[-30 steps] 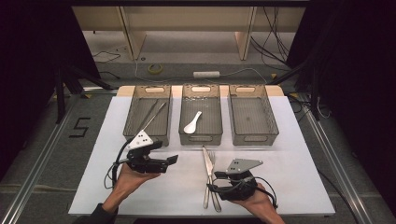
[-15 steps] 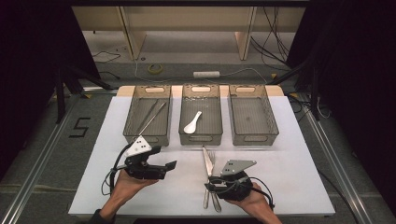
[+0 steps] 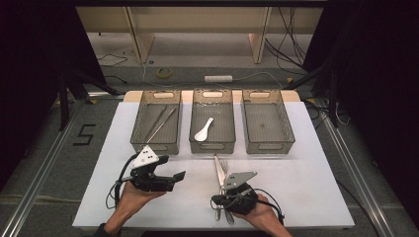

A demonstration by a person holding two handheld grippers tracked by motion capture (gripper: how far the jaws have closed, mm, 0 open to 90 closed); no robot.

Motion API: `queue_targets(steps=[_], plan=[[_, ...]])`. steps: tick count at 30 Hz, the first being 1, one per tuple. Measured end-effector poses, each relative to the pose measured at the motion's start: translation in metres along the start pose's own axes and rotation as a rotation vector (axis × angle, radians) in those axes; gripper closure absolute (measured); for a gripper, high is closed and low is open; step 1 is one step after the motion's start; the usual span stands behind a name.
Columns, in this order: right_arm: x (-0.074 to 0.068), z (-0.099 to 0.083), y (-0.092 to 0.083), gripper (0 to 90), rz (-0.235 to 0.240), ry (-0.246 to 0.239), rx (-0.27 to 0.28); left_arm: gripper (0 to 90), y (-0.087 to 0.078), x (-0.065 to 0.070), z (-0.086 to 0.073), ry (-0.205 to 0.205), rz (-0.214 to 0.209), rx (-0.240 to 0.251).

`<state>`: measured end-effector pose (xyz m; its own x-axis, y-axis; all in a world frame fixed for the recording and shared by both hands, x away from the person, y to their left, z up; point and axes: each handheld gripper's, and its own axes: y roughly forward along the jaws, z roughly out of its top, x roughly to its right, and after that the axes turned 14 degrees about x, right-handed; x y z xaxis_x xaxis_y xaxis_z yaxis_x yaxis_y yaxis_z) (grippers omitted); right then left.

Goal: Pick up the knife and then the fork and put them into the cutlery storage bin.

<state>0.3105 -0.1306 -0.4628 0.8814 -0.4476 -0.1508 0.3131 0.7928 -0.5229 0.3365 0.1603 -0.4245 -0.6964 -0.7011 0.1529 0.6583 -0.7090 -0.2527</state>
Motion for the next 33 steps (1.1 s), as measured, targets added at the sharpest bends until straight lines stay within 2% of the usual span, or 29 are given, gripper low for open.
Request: queue_targets(steps=[7, 11, 15, 23, 33], plan=[[0.001, -0.007, 0.014, 90.0, 0.013, -0.024, -0.084, 16.3, 0.000, 0.002, 0.000, 0.008, -0.005, -0.002], [0.000, -0.008, 0.017, 90.0, 0.013, -0.019, -0.096, 16.3, 0.001, 0.001, 0.000, 0.009, -0.005, -0.004], [-0.003, -0.012, 0.021, 90.0, 0.011, -0.035, -0.119, 16.3, 0.000, 0.001, -0.001, 0.011, -0.002, -0.007], [-0.007, -0.008, 0.020, 90.0, -0.001, -0.070, -0.166, 16.3, -0.001, 0.000, -0.001, 0.010, 0.000, -0.004], [0.000, -0.008, 0.012, 90.0, 0.009, -0.054, -0.212, 16.3, -0.001, -0.001, -0.001, 0.012, 0.006, -0.006]])
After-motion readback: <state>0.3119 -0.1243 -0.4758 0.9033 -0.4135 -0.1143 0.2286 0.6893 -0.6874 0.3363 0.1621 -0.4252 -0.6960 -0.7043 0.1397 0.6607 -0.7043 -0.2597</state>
